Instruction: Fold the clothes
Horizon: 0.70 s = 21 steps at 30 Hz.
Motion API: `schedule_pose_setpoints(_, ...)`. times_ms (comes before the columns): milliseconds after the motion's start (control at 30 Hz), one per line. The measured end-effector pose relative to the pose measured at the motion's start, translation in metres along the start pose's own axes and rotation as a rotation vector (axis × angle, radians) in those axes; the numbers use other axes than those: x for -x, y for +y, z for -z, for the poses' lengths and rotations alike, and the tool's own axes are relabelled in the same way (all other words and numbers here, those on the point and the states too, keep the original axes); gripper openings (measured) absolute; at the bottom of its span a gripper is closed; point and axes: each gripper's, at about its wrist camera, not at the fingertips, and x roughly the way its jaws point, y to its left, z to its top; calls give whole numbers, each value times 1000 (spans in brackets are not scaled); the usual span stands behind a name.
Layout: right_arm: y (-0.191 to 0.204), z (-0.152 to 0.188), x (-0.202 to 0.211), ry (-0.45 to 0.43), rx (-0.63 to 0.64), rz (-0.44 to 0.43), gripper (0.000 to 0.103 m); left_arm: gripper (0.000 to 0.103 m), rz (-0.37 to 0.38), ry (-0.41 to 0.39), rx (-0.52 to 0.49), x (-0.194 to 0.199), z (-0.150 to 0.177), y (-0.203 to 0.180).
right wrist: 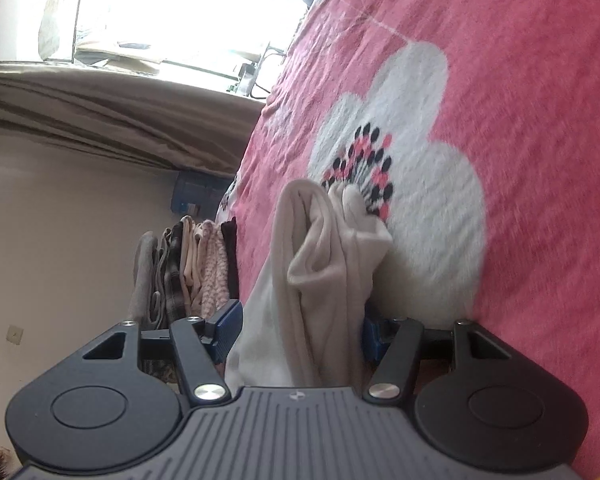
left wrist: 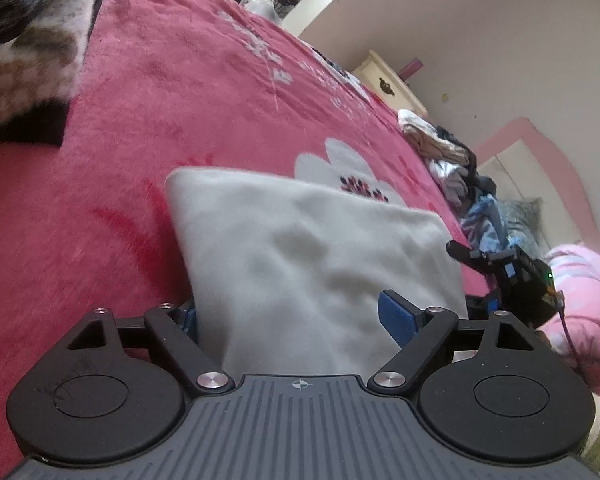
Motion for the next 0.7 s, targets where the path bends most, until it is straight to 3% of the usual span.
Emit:
schedule_pose_setpoints(200,-4,11,6,15,-25,-25,62,85,5,11,-20,-1,5,-3)
schedule_pose_setpoints(467,-4,-4,-13,8,-63,-28,62,85,11,-47,9,-23,-11,-1)
schedule_pose_setpoints(700,-9,10,0,10,-71,-72,60,79,36,-6,-1,-2,2,1)
